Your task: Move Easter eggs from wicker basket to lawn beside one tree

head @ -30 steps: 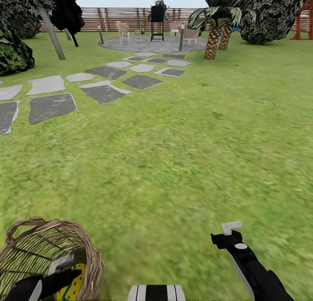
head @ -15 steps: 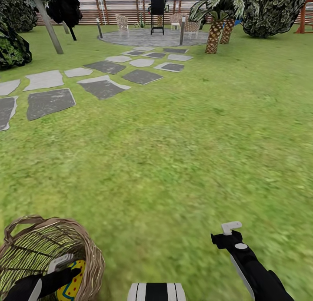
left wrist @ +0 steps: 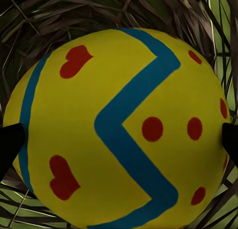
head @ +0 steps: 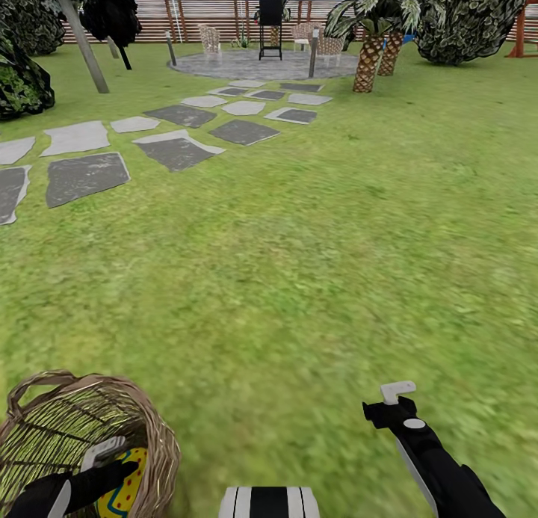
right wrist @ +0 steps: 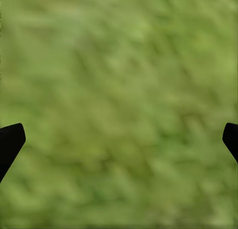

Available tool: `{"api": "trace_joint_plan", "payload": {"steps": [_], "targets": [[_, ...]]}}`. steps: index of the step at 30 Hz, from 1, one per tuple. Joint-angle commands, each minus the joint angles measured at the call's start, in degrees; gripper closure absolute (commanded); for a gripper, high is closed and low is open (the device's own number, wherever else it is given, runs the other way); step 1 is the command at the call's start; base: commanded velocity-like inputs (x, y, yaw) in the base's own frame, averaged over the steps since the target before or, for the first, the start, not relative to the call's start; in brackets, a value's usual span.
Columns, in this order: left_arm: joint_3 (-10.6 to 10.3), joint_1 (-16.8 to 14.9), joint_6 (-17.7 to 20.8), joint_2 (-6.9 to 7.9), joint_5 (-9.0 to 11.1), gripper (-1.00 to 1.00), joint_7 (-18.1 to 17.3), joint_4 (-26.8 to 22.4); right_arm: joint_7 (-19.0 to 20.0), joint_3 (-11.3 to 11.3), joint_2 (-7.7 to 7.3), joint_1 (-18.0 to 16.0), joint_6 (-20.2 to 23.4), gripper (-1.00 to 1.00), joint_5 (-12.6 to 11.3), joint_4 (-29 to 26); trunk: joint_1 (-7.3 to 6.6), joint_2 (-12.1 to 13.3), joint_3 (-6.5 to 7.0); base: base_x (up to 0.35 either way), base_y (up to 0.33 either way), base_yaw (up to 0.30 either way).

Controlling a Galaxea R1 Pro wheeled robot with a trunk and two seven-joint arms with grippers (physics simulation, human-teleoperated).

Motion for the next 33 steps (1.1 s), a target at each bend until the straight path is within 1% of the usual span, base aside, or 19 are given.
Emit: {"api": "trace_joint_plan", "payload": {"steps": [1,25,33], "targets": [[0.2,0.0,0.6,-0.08,0.6,1.0,-0.3,0.4,-0.3,0.3,-0.1,0.0,0.4,-1.0,0.1,-0.1,0.0,0.0,-0.04,0.0,0.0,0.0],[0.1,0.0,0.6,-0.17,0.6,1.0,-0.3,0.6,-0.3,0.3,-0.06,0.0,0.4,-1.0,0.1,-0.1,0.0,0.0,-0.04,0.0,0.0,0.0],[-0.1,0.0,0.6,0.01,0.5,1.0,-0.3,0.6,-0.3,0.3,-0.06,0.0,0.4,-1.0,0.1,0.0,-0.2,0.1,1.73,0.0,0.0,0.0]]}}
